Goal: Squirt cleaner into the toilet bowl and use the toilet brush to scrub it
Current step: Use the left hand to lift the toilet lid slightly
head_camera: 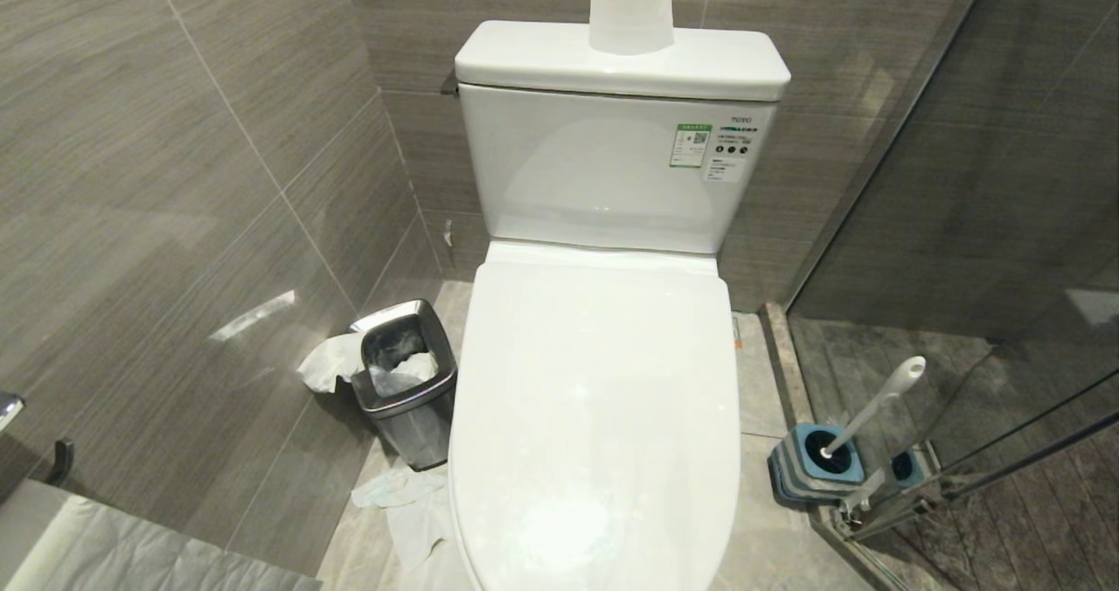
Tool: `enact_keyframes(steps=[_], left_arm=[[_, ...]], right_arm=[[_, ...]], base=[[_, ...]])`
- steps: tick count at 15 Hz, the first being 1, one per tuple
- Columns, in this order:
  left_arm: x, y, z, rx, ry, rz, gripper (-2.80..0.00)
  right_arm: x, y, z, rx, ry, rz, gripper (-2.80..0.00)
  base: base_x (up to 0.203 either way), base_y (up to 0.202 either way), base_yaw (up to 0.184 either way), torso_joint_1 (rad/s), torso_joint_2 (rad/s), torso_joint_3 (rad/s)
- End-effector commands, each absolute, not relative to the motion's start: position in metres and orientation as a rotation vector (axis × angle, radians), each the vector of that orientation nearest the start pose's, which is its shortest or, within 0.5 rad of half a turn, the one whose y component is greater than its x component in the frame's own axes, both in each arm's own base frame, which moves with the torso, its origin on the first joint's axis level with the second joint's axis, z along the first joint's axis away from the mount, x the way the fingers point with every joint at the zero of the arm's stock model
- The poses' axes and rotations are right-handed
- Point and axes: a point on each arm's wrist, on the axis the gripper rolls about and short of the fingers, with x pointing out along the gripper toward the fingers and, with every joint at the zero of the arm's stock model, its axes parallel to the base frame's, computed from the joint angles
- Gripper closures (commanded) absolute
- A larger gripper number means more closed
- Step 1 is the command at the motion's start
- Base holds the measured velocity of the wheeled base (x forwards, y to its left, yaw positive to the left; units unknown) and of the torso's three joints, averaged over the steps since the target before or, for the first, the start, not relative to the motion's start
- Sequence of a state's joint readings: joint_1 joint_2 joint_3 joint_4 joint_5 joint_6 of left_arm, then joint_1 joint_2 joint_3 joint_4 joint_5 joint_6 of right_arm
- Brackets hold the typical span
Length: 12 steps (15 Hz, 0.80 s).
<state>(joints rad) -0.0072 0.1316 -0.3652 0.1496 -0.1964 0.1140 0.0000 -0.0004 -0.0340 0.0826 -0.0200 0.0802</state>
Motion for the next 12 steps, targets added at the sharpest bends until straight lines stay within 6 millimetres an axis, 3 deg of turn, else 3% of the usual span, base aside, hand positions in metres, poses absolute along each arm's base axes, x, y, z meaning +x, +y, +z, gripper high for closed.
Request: enact_keyframes(steps=[1,12], left_arm=[[-0.041,-0.004,0.178,0.124,-0.103,-0.213,0.0],[-0.048,-0.004,0.249,0.155,-0.232,-0.238,0.0]], right_arm=[[-0.026,0.0,0.076,0.079,0.048,-0.022,0.0],[-0.026,0.0,0.077,0.079,0.047,-0.022,0.0]], base=[[0.0,0.0,0.0,0.0,0.0,0.0],[0.0,0.0,0.0,0.0,0.0,0.0]])
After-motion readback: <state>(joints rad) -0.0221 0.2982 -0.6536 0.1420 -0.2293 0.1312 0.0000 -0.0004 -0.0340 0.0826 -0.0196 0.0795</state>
